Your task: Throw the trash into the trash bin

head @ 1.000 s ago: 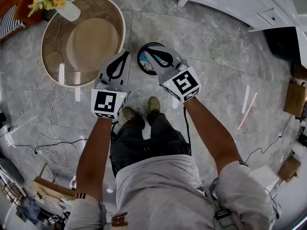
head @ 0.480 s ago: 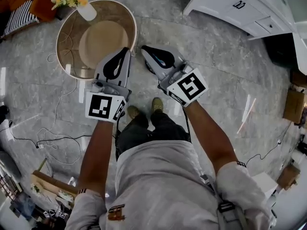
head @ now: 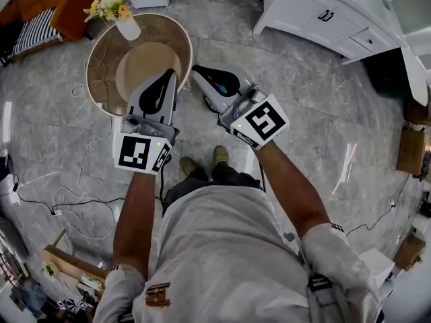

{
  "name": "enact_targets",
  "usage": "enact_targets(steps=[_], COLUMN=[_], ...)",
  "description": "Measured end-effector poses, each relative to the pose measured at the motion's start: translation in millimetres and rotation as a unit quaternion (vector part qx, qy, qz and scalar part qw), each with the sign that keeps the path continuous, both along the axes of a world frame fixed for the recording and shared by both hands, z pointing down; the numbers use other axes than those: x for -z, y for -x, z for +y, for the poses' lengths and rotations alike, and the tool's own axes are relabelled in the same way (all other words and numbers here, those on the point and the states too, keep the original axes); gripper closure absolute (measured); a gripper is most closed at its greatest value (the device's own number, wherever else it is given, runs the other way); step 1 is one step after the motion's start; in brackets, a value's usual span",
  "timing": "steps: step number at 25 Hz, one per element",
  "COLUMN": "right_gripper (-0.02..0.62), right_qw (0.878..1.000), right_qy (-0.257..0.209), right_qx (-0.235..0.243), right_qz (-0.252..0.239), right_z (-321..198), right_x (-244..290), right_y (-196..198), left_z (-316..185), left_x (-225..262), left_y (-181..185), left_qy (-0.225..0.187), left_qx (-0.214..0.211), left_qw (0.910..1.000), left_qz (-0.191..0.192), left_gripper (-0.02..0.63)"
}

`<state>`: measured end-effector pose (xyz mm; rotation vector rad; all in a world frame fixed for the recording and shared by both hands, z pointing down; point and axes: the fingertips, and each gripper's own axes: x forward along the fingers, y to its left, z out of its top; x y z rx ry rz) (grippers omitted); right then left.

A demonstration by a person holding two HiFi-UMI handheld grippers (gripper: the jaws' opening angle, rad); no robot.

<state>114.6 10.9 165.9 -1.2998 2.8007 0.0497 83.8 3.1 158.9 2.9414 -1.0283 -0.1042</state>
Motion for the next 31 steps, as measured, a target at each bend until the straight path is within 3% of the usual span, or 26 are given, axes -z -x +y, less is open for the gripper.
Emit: enact_targets(steps=[31], right_gripper=[0.596], right_qw=[1.000], right_qy=[-0.013], right_qx=[0.004], right_qz=[0.008], right_z=[42.7], right_x=[31.5], right_y=[14.0], left_z=[44.8], left_x=[32.5], left_y=[21.1], left_qy=[-0.017], left_qx=[-0.001], left_qw=[0.9998], left_qz=[0.013], left_gripper=[0.607])
